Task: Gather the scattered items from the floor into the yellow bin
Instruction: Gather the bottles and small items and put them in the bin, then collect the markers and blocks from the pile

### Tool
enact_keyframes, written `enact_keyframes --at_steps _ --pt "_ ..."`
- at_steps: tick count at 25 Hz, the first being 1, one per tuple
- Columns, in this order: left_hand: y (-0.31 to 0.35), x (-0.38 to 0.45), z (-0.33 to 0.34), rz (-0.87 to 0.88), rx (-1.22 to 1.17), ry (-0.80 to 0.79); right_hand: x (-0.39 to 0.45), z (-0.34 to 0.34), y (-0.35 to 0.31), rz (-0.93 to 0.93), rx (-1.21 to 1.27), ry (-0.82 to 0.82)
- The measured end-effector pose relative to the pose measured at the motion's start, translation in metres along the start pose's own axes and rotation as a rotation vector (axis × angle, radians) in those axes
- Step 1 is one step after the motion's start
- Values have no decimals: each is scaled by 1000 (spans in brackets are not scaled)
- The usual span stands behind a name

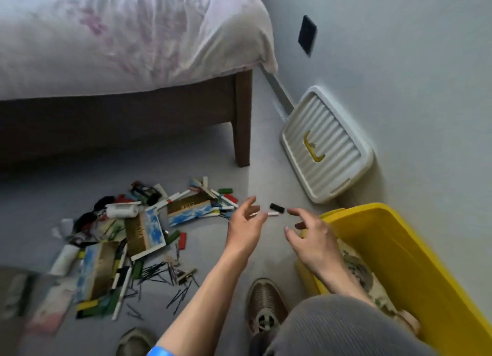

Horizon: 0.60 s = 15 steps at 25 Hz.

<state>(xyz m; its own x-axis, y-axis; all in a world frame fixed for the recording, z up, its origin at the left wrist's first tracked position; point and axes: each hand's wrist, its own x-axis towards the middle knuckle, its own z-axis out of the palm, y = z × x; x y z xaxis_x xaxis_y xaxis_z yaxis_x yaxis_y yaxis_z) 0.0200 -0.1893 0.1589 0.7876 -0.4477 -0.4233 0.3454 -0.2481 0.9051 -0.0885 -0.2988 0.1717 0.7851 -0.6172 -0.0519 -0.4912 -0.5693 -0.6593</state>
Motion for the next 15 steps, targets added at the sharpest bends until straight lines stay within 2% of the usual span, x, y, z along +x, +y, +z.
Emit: enact_keyframes --at_steps 3,6,10,13,15 --pt "-36 28 -57 -85 17 168 40 58 -18 -10 -8 -172" --pt "-80 56 -92 -201 62 290 70 121 -7 20 -115 -301" --pt "-126 91 -109 -281 157 305 99 187 20 -61 -348 -266" --pt "-144 108 -112 -299 193 254 111 219 29 -137 -547 -352" --pt "-146 111 -115 -272 226 302 108 228 34 -120 -583 -372"
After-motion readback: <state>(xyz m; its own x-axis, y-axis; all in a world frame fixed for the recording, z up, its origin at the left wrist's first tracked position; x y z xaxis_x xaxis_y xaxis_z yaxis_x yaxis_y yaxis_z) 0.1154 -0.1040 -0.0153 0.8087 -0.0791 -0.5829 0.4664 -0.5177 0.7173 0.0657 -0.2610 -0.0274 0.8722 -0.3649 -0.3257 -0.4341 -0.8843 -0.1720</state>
